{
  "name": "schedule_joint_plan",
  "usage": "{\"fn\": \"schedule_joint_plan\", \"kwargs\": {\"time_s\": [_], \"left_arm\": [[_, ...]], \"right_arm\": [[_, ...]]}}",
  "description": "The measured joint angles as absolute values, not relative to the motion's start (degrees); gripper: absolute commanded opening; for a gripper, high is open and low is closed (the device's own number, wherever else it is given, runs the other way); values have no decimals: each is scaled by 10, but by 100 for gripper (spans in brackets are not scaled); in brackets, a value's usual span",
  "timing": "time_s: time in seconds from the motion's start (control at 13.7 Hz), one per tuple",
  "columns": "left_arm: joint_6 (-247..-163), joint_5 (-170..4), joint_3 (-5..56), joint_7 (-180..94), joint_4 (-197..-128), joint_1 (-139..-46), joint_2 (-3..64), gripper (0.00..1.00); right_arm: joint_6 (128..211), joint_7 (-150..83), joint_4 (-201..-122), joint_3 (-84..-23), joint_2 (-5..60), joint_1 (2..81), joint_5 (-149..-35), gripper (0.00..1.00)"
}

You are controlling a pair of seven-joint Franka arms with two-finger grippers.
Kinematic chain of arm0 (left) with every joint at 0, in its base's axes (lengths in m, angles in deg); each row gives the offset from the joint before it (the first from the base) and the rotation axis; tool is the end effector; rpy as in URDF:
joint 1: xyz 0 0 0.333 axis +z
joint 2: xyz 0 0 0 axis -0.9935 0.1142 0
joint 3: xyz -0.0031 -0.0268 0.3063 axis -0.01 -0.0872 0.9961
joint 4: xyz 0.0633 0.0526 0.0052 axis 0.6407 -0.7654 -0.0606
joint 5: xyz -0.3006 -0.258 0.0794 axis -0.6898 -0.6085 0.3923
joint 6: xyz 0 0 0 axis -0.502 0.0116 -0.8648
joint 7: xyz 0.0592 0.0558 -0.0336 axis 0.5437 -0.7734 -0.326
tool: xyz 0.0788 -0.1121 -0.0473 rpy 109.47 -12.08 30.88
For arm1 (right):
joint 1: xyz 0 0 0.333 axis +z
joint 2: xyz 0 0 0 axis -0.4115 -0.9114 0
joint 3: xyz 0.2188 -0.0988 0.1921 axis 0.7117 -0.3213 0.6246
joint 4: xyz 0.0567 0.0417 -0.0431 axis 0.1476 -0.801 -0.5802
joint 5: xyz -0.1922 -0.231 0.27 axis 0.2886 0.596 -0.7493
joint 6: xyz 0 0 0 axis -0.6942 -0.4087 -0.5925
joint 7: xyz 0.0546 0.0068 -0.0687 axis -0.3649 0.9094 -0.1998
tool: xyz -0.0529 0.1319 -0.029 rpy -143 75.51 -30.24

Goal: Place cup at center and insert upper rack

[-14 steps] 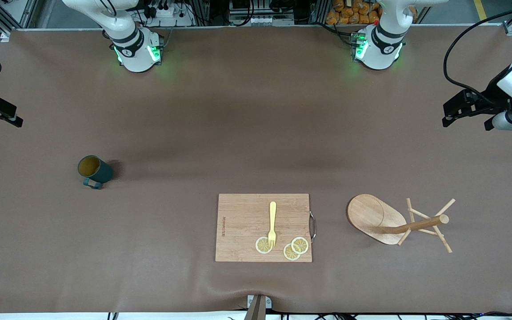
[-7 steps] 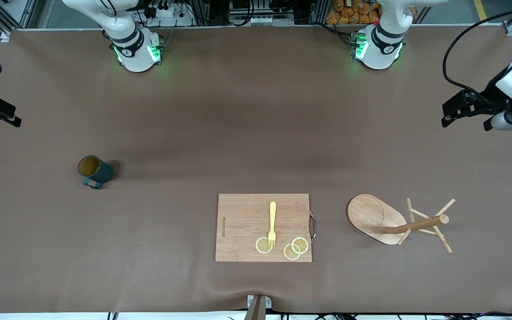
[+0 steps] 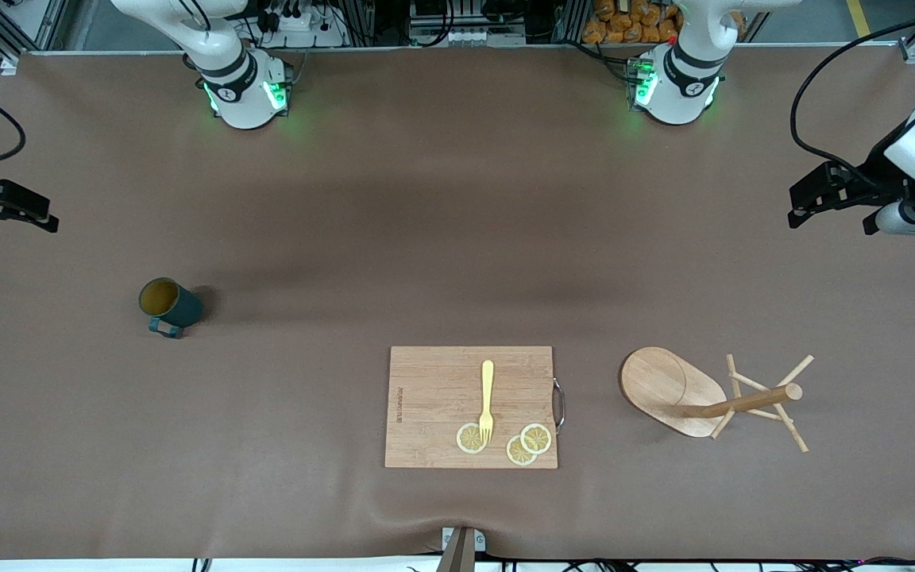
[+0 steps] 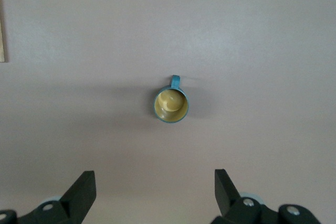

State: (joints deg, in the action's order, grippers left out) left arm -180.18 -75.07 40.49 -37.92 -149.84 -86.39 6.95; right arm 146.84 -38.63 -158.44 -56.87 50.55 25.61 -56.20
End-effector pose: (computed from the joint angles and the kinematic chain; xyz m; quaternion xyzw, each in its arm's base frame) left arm 0.5791 -0.0642 0.5908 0.9986 -0.0415 0.0297 0.0135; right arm 0.5632 -0.0723 0.5283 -0.9993 -0.0228 0.0291 0.0110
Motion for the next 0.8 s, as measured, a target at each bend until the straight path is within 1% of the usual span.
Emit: {"fn": "schedule_joint_plan", "kwargs": {"time_s": [0.29,0.8], "left_arm": [[-1802,-751,405,-379,-1498,-864,70,100],[-1802,-751,405,-379,-1498,-864,70,100]], "right_arm": [[1540,-386,-1662,-570,501,255,-562,100],[1663,-349,-1773,-568,498,259,-562,100]]}}
